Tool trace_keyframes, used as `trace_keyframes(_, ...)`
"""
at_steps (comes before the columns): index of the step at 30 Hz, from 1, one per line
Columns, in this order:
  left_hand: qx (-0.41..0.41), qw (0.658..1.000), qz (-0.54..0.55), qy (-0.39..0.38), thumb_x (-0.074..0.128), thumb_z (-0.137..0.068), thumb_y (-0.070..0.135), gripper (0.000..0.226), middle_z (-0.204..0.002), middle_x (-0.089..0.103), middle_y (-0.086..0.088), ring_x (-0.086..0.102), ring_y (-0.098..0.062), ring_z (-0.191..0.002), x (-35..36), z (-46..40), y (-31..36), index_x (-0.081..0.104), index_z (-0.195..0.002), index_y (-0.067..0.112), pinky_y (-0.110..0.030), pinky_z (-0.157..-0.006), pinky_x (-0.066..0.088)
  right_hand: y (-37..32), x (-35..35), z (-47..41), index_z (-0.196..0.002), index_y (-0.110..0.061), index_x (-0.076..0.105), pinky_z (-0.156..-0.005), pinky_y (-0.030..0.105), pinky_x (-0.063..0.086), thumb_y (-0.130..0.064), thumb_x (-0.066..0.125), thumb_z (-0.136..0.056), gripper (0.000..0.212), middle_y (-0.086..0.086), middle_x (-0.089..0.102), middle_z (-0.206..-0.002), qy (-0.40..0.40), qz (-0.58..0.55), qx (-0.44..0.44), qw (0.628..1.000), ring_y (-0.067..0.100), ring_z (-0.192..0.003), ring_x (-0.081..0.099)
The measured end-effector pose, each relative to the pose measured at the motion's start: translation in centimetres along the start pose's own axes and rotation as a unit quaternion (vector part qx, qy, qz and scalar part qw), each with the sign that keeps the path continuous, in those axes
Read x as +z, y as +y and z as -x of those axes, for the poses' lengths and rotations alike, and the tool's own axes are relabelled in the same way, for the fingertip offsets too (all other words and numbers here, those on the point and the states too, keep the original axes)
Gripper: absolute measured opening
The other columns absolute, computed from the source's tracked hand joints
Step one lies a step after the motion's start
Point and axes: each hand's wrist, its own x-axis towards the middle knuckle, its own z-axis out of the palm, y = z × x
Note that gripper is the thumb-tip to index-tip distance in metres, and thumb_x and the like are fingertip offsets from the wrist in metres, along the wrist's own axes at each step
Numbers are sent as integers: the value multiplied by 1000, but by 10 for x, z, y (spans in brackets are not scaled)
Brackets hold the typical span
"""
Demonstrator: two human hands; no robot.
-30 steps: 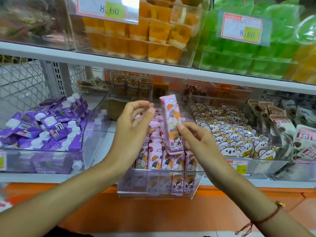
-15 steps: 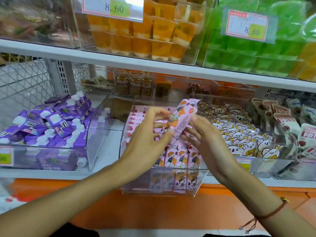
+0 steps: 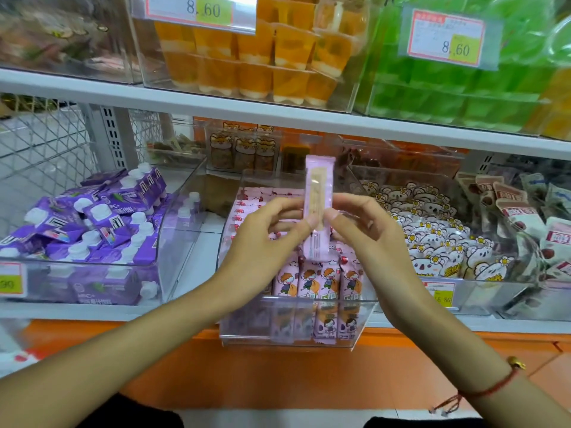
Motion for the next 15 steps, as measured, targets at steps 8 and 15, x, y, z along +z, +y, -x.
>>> trace_keyframes(8,-172,976,124,-44,62,-87,43,23,-93,74,15,69,2,-85,0,2,3,71,-101,28,-12,-61,52,4,-1,-1,-104,-26,63,-68,21,50,-35,63,-88,19,-17,68,-77,-5,3,56,998,-1,-73,65)
trace_keyframes(15,-19,998,11,-62,63,-89,9,34,-118,65,11,61,1,-110,-8,-4,3,58,-118,25,-15,-95,46,1,-5,1,-117,-28,57,-83,18,51,-9,65,-87,36,-8,66,-108,-53,35,-52,997,4,-99,64)
